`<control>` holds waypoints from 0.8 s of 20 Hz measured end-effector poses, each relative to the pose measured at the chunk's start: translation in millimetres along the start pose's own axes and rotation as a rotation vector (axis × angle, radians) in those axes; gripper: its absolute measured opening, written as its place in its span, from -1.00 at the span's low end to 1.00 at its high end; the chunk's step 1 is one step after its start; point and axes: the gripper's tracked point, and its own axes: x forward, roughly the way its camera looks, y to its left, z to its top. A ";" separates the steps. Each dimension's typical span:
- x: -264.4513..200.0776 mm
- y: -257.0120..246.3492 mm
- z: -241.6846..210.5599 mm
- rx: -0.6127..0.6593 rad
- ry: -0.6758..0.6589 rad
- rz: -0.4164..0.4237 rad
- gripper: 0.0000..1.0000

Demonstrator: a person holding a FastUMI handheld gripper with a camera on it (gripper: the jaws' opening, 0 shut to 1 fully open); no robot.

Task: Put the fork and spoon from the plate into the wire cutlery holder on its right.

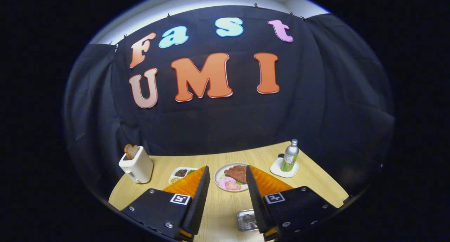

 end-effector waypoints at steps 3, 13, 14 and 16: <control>-4.7 26.4 28.8 -0.035 -0.093 0.040 0.52; -5.8 119.1 45.0 -0.087 -0.190 0.188 0.62; -5.6 131.4 43.5 -0.082 -0.193 0.207 0.62; -3.2 156.2 36.3 -0.076 -0.192 0.243 0.61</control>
